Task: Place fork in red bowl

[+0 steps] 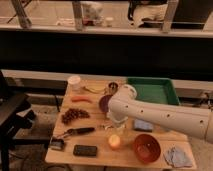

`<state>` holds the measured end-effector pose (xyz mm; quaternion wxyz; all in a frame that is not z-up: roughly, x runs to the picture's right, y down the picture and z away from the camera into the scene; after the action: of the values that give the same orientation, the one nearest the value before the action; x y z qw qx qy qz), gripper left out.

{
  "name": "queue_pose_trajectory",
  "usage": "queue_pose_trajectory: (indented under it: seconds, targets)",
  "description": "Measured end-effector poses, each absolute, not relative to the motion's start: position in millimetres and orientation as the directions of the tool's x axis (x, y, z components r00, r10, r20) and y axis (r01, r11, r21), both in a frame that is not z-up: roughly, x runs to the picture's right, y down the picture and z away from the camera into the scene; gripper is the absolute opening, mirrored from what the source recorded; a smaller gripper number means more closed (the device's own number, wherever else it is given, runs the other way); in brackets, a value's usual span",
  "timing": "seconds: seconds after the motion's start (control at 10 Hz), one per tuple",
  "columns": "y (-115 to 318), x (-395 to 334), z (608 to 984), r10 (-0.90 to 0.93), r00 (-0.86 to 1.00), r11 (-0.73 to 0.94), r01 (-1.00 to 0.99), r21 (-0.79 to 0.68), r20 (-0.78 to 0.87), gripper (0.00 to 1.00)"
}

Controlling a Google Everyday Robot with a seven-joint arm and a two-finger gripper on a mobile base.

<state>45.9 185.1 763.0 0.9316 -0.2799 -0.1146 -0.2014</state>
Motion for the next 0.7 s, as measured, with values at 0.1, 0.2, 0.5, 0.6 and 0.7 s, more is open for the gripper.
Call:
queue_pose_trajectory:
  seconds: [0.1,0.2,0.5,0.6,0.7]
  targets:
    - [185.4,44.2,764.7,-0.312,0.89,0.76,0.444,-0.475,0.333,0.64]
    - [185.8,39.8,767.3,-0.314,0.885,0.755,0.452,-0.474,0.344,0.64]
    - [187.3,31.8,774.7,-0.323,0.875,0.743,0.471,-0.476,0.361,0.64]
    - [187.5,30.9,776.8,-0.324,0.874,0.74,0.473,-0.478,0.363,0.64]
    - [188.5,29.1,780.3,-0.325,0.871,0.736,0.477,-0.48,0.368,0.64]
